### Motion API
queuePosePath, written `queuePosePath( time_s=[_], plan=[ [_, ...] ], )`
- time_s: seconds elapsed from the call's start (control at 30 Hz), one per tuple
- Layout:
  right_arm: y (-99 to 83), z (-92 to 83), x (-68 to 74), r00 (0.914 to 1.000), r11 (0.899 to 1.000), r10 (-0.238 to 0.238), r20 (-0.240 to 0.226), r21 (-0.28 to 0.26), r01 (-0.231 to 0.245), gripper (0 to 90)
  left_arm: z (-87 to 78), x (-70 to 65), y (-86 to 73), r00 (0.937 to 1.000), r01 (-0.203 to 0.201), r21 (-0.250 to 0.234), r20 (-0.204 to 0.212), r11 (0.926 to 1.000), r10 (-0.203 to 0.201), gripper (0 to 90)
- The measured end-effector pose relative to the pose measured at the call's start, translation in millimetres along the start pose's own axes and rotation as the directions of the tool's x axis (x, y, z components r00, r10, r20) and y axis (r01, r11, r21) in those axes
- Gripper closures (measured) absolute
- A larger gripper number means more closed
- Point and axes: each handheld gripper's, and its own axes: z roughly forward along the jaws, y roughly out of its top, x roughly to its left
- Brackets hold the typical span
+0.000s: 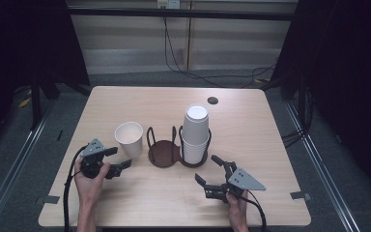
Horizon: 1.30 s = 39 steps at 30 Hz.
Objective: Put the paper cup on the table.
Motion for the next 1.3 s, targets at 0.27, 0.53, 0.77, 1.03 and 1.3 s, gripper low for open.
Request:
queuePosePath(
  time_s=[0.27,0.53,0.77,1.03,1.3],
  plan=[
    [0.0,0.0,0.0,1.0000,1.000,0.000,0.000,0.000,0.000,13.6,0.8,-39.5,-5.0,0.9975,-0.017,-0.181,0.065,0.9833,0.029,22.3],
    [0.0,-0.1,0.1,1.0000,1.000,0.000,0.004,-0.001,0.000,13.6,14.0,-64.5,-15.4,0.9981,-0.010,-0.288,0.055,0.9576,0.027,16.5],
    [-0.1,-0.2,0.1,1.0000,1.000,0.000,0.006,-0.001,0.000,13.6,24.7,-83.8,-20.9,0.9911,-0.045,-0.275,0.109,0.9604,0.077,16.1],
    [0.0,-0.2,0.2,1.0000,1.000,0.000,0.007,-0.001,0.000,13.6,31.1,-99.5,-32.9,0.9935,-0.077,-0.323,0.054,0.9432,0.099,16.9],
    [-0.1,-0.4,0.3,0.9999,1.000,0.000,0.010,-0.002,0.000,13.6,23.2,-107.2,-43.5,0.9824,-0.155,-0.457,0.022,0.8758,0.185,16.6]
  ],
)
